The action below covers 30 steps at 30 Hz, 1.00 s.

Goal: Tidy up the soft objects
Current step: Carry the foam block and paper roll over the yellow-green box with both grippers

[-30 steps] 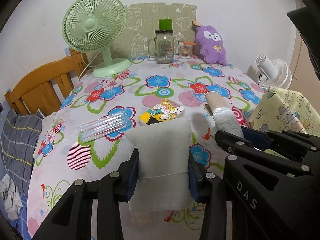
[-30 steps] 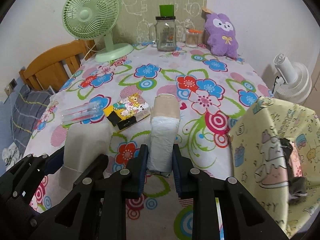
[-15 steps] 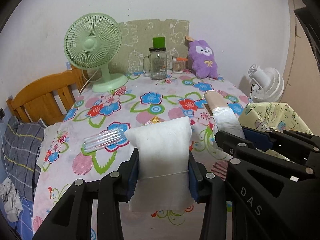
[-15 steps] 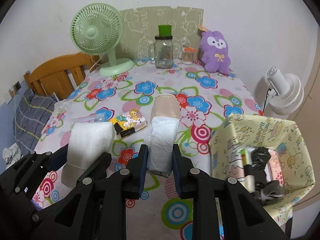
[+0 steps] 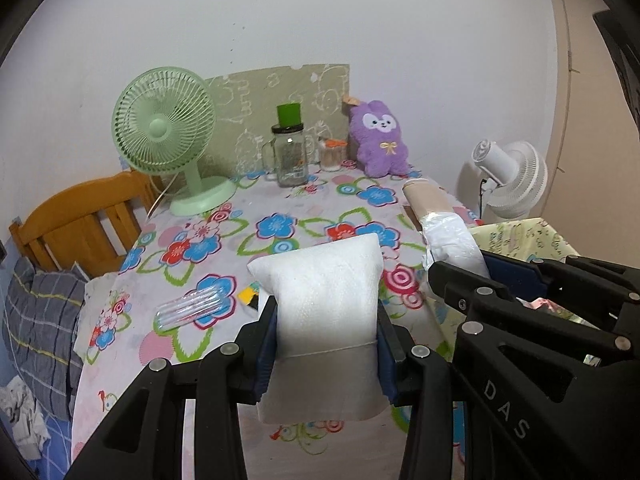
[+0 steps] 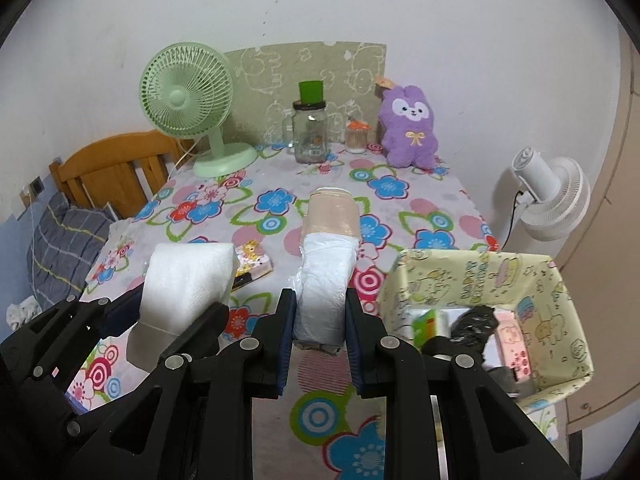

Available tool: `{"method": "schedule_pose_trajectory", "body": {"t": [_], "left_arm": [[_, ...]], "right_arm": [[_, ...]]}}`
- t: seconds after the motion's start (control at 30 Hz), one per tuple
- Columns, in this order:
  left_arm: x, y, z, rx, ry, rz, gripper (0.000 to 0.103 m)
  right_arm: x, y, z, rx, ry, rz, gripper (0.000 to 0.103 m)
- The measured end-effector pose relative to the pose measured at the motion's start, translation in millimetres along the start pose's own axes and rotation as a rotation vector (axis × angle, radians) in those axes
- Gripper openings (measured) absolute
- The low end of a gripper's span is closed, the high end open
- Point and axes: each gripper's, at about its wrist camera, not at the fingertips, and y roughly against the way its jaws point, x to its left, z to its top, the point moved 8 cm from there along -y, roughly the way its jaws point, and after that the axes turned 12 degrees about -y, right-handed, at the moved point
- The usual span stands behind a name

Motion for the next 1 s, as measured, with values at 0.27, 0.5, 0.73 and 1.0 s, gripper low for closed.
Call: {"method": "schedule_pose_trajectory", "body": {"t": [0.27,0.5,0.73,1.0], "left_arm": [[-24.5,2.0,15.0,-0.022,-0.030,-0.022,0.043],[-48.2,0.2,27.7,-0.033,-0.065,-0.038,0.043],[-75.8,-2.7,40.3,-0.048,-0.106,-0.063,0.043],[-106.9,-10.8,50.6,-0.057,-0.150,-0.096,0.043]], "right_arm": [[-23.5,14.4,7.4,-0.028,0.005,-0.007,0.026],[-47.0,20.4,13.3,-0.051,-0.005,-0.018,0.026],[-74.8,25.1,19.4,-0.074,-0.024,-0.049,0.026],[-106.5,27.2,21.9,-0.088,-0.046,-0.089,0.026]]}}
